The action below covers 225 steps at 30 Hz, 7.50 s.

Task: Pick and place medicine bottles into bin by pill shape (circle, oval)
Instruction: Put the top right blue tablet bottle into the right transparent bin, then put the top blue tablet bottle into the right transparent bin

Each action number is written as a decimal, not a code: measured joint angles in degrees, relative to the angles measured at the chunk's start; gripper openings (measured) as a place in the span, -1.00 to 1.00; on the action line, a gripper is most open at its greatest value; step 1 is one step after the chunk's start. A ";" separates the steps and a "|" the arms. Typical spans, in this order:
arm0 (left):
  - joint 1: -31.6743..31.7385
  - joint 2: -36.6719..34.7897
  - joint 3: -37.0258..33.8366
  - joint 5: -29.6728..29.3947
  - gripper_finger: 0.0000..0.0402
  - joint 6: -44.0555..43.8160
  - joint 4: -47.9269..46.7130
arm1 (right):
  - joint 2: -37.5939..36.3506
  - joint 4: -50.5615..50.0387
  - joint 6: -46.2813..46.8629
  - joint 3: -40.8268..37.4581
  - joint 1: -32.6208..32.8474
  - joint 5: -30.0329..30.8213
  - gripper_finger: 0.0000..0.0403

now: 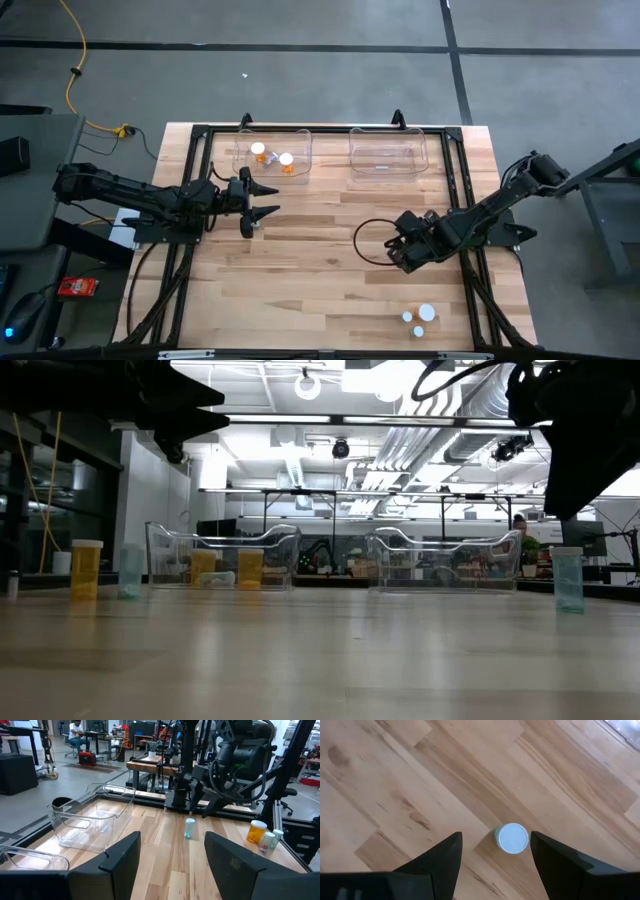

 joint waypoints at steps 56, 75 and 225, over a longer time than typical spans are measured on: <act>0.00 0.02 0.00 -0.42 0.04 -1.18 -0.26 | 9.60 0.57 -8.13 -0.02 -3.91 -3.17 -0.59; -0.01 0.02 0.00 -0.39 0.04 -0.07 -0.44 | 5.92 66.89 -74.07 -0.02 -17.26 -0.29 -0.55; -8.76 19.70 16.83 -11.96 0.04 -41.64 -66.53 | -12.72 102.46 -73.89 -29.86 -27.52 -5.15 -0.29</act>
